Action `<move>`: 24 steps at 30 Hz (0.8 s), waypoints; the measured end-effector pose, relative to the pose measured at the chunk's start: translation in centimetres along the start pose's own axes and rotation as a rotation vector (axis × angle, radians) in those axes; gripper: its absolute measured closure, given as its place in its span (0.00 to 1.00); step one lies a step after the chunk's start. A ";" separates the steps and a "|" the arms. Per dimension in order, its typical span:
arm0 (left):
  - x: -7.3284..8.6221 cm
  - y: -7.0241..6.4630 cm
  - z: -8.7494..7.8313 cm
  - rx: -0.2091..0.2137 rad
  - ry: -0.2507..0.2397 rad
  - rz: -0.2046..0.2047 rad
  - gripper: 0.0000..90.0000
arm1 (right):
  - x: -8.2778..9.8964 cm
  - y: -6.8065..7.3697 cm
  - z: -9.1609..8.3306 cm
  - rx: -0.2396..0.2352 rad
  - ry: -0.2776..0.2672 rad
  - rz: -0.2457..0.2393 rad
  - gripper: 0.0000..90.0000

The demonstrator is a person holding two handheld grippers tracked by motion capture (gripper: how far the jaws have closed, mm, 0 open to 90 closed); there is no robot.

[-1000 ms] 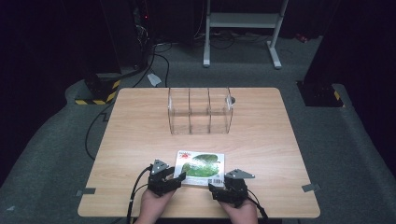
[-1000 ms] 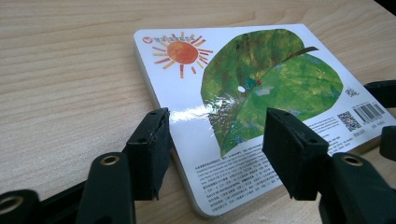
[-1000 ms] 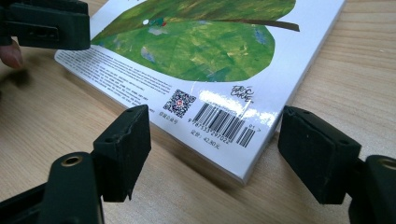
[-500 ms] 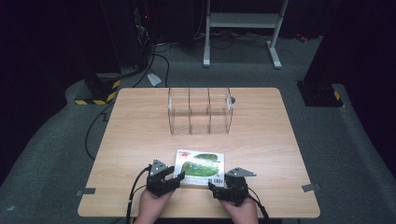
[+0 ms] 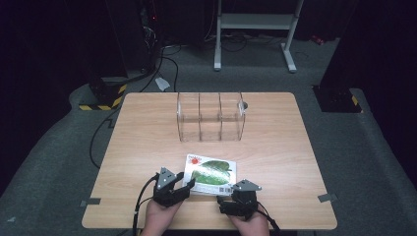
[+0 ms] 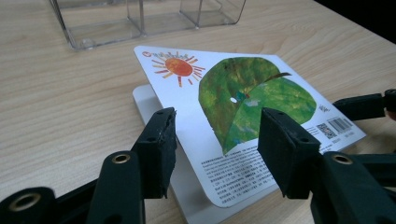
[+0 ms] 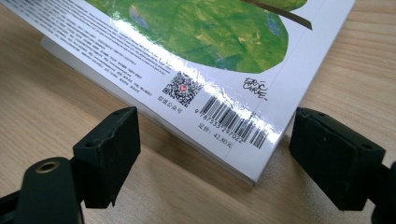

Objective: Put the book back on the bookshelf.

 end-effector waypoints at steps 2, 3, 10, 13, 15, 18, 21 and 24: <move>-0.2 -0.1 -0.2 0.008 -0.009 0.000 0.53 | 0.0 -0.1 0.0 0.016 -0.005 0.002 0.21; -0.2 0.0 -0.3 0.009 -0.010 0.001 0.54 | 0.0 -0.1 0.0 0.021 -0.005 0.000 0.22; -0.1 0.3 -0.1 0.022 0.002 -0.009 0.53 | 0.0 -0.2 -0.1 0.033 -0.010 0.013 0.26; -0.1 0.7 0.0 0.026 0.006 -0.023 0.51 | 0.0 -0.3 -0.1 0.032 -0.008 0.013 0.26; -0.1 1.0 0.1 0.044 0.014 -0.038 0.48 | 0.0 -0.4 -0.1 0.033 -0.008 0.002 0.27; -0.4 1.1 0.8 0.082 0.031 -0.052 0.45 | 0.0 -0.8 -0.1 0.059 -0.007 -0.013 0.29; -0.4 1.1 1.9 0.098 0.061 -0.064 0.42 | -0.1 -1.4 -0.1 0.064 -0.007 0.009 0.30; -0.1 1.3 2.6 0.096 0.076 -0.081 0.38 | -0.3 -1.5 -0.1 0.062 -0.010 0.019 0.30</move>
Point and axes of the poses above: each handheld gripper's, and its own axes: z roughly forward along the jaws, x roughly out of its underside, y roughly to its left, the point moved 9 cm from there along z, roughly forward along the jaws, and after that the axes turned 9 degrees about y, right-handed, at the moved point
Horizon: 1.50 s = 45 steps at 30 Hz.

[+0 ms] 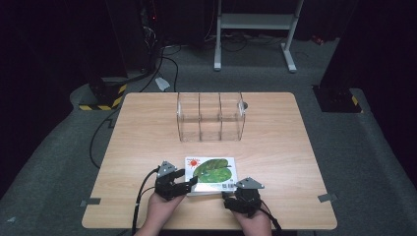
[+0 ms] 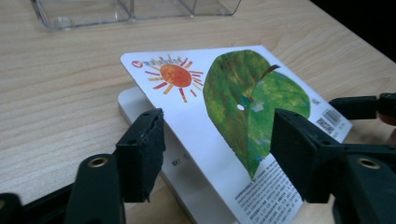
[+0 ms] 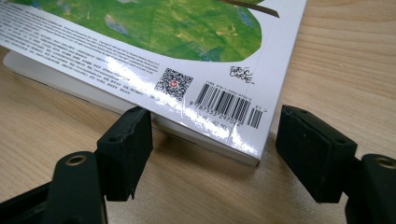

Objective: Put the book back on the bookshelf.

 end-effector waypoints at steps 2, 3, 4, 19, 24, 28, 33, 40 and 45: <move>0.1 0.3 0.2 0.000 0.003 -0.019 0.38 | 0.0 0.0 0.0 0.005 0.000 -0.002 0.31; 0.1 0.5 0.2 -0.002 0.006 -0.028 0.37 | 0.0 0.1 0.0 0.002 -0.003 -0.001 0.31; 0.2 0.7 0.3 -0.002 0.007 -0.039 0.37 | -0.1 0.0 0.0 -0.004 -0.009 -0.001 0.31; 0.1 -0.2 1.1 0.048 0.031 -0.003 0.48 | 0.1 0.2 0.0 0.011 -0.004 -0.008 0.31; 0.2 0.0 0.7 0.052 0.029 0.026 0.61 | 0.3 0.2 -0.3 -0.021 0.005 -0.016 0.31; 0.2 0.0 0.5 0.053 0.017 0.054 0.67 | 0.6 -0.1 -0.7 -0.065 0.001 0.004 0.32; 0.2 -0.4 0.1 0.038 -0.002 0.126 0.72 | 0.2 -0.7 -1.5 -0.054 -0.052 -0.008 0.33; 0.1 -1.2 -0.6 0.011 -0.049 0.219 0.75 | -0.5 -1.1 -1.8 -0.085 -0.095 0.001 0.30; -0.1 -1.9 -1.1 -0.009 -0.075 0.276 0.76 | -0.9 -1.1 -1.6 -0.102 -0.111 0.029 0.30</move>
Point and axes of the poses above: each handheld gripper's, and its own axes: z roughly forward along the jaws, x roughly out of its underside, y roughly to its left, the point moved 9 cm from there along z, roughly forward along the jaws, and after that the axes turned 9 degrees about y, right-handed, at the moved point
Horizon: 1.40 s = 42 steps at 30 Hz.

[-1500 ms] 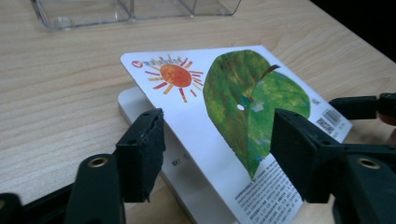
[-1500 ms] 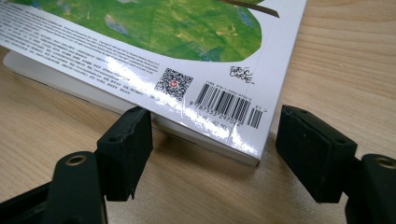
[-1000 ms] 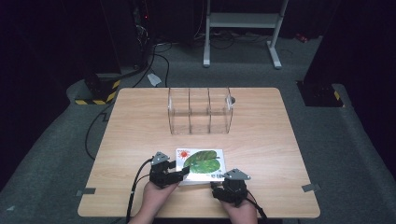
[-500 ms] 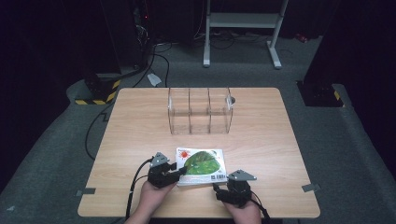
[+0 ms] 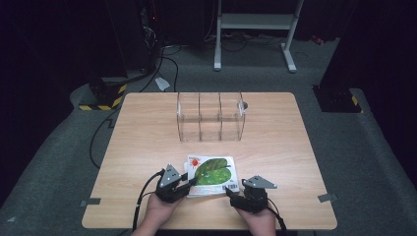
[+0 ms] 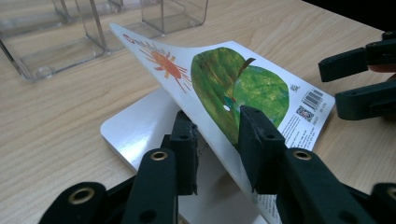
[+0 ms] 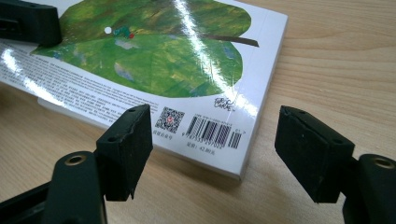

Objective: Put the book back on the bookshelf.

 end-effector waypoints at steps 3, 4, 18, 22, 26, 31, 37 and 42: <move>-0.3 -0.3 -0.3 -0.010 -0.017 0.038 0.77 | -0.2 -0.1 0.2 -0.005 -0.003 0.006 0.31; -0.3 -0.4 -0.4 -0.010 -0.022 0.045 0.77 | -0.4 -0.1 0.3 -0.006 -0.005 0.009 0.31; -0.6 -1.0 -1.0 -0.006 -0.062 0.090 0.79 | -2.2 -1.6 2.4 -0.076 0.007 0.109 0.23; -0.5 -1.1 -1.0 -0.012 -0.066 0.103 0.79 | -2.6 -1.4 2.9 -0.130 0.022 0.133 0.19; -0.5 -1.0 -0.9 -0.018 -0.064 0.110 0.79 | -2.5 -1.3 3.2 -0.159 0.039 0.141 0.19; -0.4 -1.1 -0.9 -0.023 -0.067 0.107 0.79 | -2.4 -1.0 3.1 -0.164 0.045 0.130 0.21; -0.2 -1.1 -0.7 -0.023 -0.059 0.104 0.80 | -2.4 -1.0 2.8 -0.136 0.023 0.138 0.26; 0.0 -0.9 -0.6 -0.013 -0.050 0.085 0.81 | -2.4 -1.1 2.5 -0.120 0.006 0.137 0.30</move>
Point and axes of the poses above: each handheld gripper's, and its own axes: z roughly forward along the jaws, x roughly out of its underside, y roughly to its left, the point moved 9 cm from there along z, roughly forward along the jaws, and after that the axes turned 9 degrees about y, right-handed, at the moved point
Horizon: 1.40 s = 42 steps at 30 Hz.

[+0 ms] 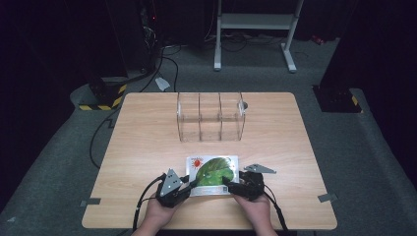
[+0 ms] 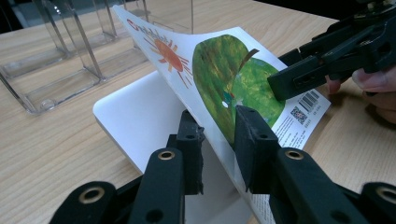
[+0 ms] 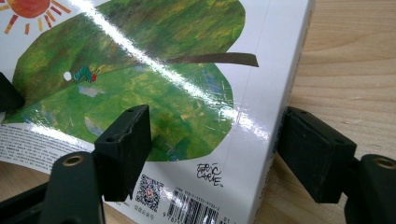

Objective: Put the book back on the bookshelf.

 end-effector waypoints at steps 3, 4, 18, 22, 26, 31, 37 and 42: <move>0.1 0.1 0.1 0.007 0.001 -0.012 0.81 | 0.0 0.0 -0.1 0.007 -0.004 0.003 0.31; 0.1 0.0 0.1 0.008 0.002 -0.018 0.81 | 0.0 0.0 -0.1 0.010 -0.006 0.000 0.32; 0.7 0.5 0.4 0.021 0.016 -0.076 0.81 | 0.2 0.2 -0.9 0.066 -0.037 -0.044 0.40; 0.7 0.8 0.4 0.016 0.018 -0.081 0.81 | 0.1 0.2 -1.2 0.079 -0.047 -0.061 0.43; 0.9 0.9 0.5 0.013 0.021 -0.095 0.81 | -0.1 0.3 -1.5 0.091 -0.057 -0.068 0.47; 1.2 1.1 0.6 0.005 0.031 -0.100 0.80 | -0.6 0.5 -2.0 0.116 -0.086 -0.079 0.50; 1.6 1.2 0.8 -0.012 0.051 -0.077 0.81 | -0.9 0.7 -2.9 0.143 -0.133 -0.112 0.55; 1.6 1.0 0.8 -0.013 0.049 -0.073 0.82 | -0.9 0.8 -3.2 0.154 -0.142 -0.128 0.55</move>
Point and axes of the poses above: each handheld gripper's, and its own axes: z roughly forward along the jaws, x roughly out of its underside, y roughly to its left, the point moved 9 cm from there along z, roughly forward along the jaws, and after that the axes turned 9 degrees about y, right-handed, at the moved point
